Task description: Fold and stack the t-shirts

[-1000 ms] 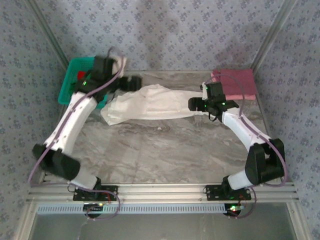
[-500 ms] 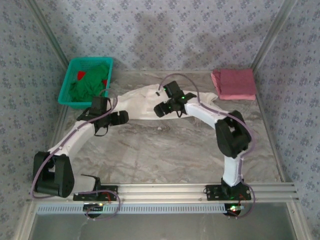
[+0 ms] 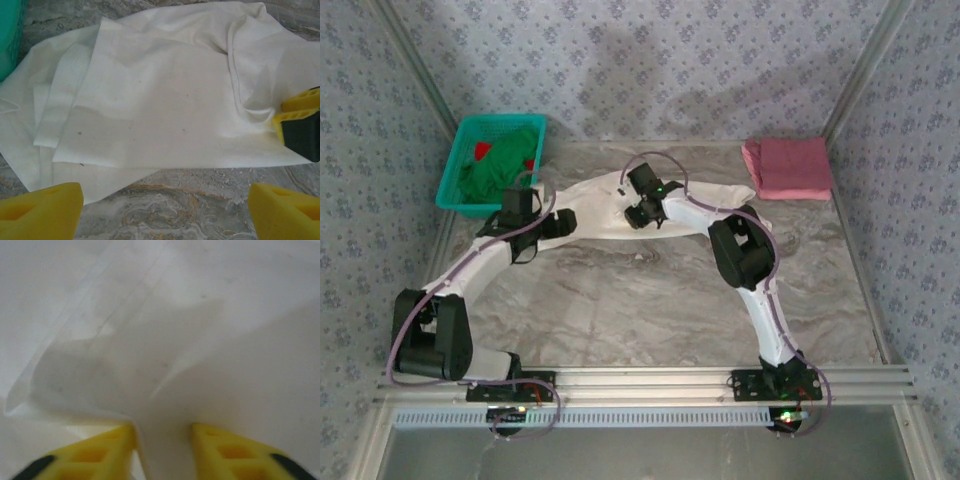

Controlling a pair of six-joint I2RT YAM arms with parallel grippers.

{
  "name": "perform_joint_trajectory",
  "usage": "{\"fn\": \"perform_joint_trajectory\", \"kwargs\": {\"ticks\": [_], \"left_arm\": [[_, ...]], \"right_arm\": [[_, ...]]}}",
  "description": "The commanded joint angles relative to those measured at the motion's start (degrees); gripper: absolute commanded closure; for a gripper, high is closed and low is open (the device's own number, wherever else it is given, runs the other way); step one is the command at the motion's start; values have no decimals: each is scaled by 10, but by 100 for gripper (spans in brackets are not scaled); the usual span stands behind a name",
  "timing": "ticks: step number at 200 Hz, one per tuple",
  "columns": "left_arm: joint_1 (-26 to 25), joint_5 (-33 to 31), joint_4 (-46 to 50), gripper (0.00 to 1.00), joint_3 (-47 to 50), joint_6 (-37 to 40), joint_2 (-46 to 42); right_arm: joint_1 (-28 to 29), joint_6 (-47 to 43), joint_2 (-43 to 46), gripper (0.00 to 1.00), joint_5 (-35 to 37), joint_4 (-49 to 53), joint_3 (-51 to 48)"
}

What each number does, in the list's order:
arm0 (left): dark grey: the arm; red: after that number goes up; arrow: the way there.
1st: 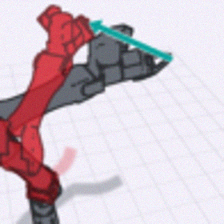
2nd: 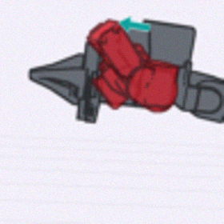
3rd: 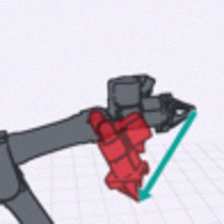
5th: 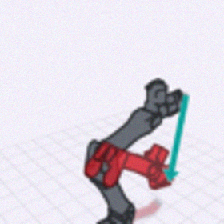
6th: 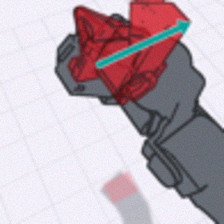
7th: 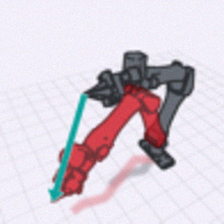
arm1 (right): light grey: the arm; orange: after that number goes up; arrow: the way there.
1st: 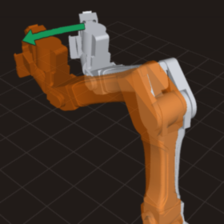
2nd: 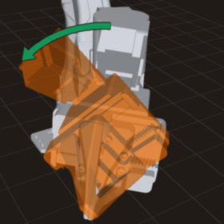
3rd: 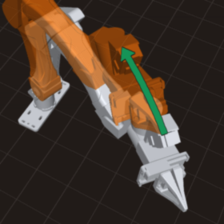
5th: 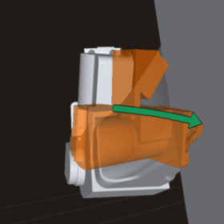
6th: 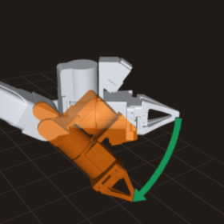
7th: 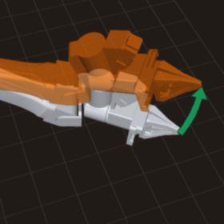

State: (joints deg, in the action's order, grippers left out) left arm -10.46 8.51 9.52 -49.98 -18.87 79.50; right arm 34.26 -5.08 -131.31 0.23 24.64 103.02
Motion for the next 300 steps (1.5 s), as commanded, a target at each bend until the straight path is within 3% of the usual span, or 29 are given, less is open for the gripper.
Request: {"fn": "perform_joint_trajectory", "kwargs": {"ticks": [1,12,49,77,97,108,158,176,187,210,233,300], "left_arm": [[4,6,-31,15,-5,-11,10],[5,8,-36,15,-2,-15,13],[6,7,-46,15,6,-21,11],[11,11,-47,14,7,-21,18],[14,10,-47,14,8,-22,22],[16,11,-50,14,10,-24,23],[25,19,-52,14,17,-30,22],[28,19,-54,14,22,-33,19],[30,19,-54,14,24,-35,16],[34,19,-51,14,28,-37,10],[36,17,-51,14,31,-38,5],[37,29,-49,13,3,-33,48]], "right_arm": [[-22,16,-5,89,-1,18,35],[-29,19,-4,97,-3,23,45],[-48,18,21,100,4,45,76],[-59,4,37,100,-71,50,94],[-33,-35,36,60,-112,55,77],[-14,-63,27,45,-102,54,65],[31,-102,-37,28,-33,52,89],[34,-107,-66,32,-20,67,118],[33,-109,-80,40,-18,76,133],[30,-109,-91,78,-5,86,161],[28,-104,-82,100,-1,117,198],[-3,-65,-2,100,-40,155,229]]}}
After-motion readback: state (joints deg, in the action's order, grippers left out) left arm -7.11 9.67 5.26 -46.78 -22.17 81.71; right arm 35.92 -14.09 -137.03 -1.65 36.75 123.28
